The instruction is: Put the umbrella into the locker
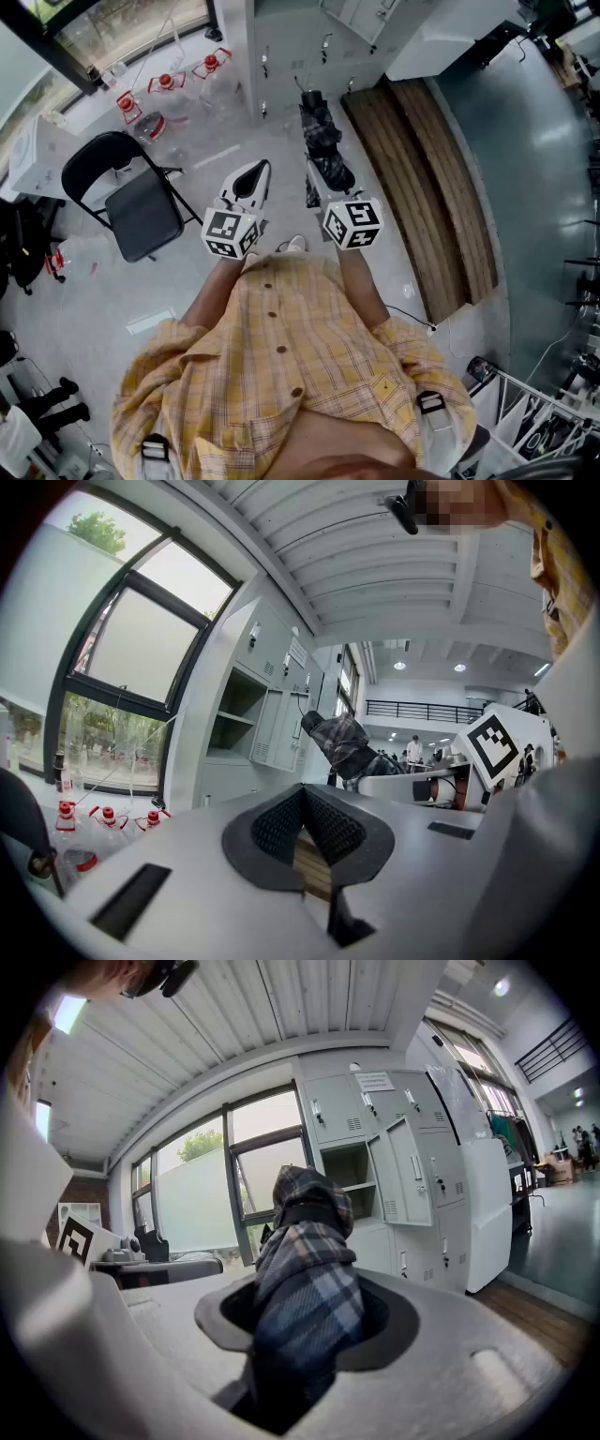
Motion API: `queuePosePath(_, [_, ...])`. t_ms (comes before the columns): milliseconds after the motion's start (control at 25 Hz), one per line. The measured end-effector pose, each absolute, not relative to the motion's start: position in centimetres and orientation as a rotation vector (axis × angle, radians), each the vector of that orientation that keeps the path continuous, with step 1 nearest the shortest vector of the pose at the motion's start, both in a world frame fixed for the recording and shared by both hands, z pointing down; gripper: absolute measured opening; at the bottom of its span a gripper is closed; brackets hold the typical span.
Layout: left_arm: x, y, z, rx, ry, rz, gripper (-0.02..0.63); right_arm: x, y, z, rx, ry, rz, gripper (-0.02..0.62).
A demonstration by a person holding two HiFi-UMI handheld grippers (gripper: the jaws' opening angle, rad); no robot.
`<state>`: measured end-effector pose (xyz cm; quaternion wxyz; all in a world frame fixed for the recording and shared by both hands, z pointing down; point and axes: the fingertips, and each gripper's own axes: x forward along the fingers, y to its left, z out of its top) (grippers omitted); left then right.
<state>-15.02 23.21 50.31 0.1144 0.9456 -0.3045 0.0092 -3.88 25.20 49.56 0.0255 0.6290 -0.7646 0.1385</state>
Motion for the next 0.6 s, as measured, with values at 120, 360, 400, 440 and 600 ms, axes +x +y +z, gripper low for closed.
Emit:
queuePosePath(120, [-15.6, 23.2, 50.1, 2.787, -0.883, 0.024, 0.005, -4.4, 25.5, 49.7, 1.967, -2.358, 0.425, 0.187])
queuePosePath(360, [-15.9, 23.8, 50.0, 2.792, -0.884, 0.023, 0.005, -4.7, 26.2, 49.4, 1.967, -2.373, 0.426, 0.187])
queuePosePath(400, [-15.8, 23.9, 50.1, 2.792, -0.885, 0.025, 0.005, -4.6, 26.3, 49.3, 1.967, -2.378, 0.427, 0.187])
queuePosePath(440, [-15.8, 24.0, 50.1, 2.792, -0.886, 0.027, 0.005, -4.5, 26.4, 49.4, 1.967, -2.381, 0.429, 0.187])
queuePosePath(600, [-15.6, 24.1, 50.2, 2.790, -0.897, 0.035, 0.005, -4.0, 26.5, 49.6, 1.966, -2.381, 0.431, 0.187])
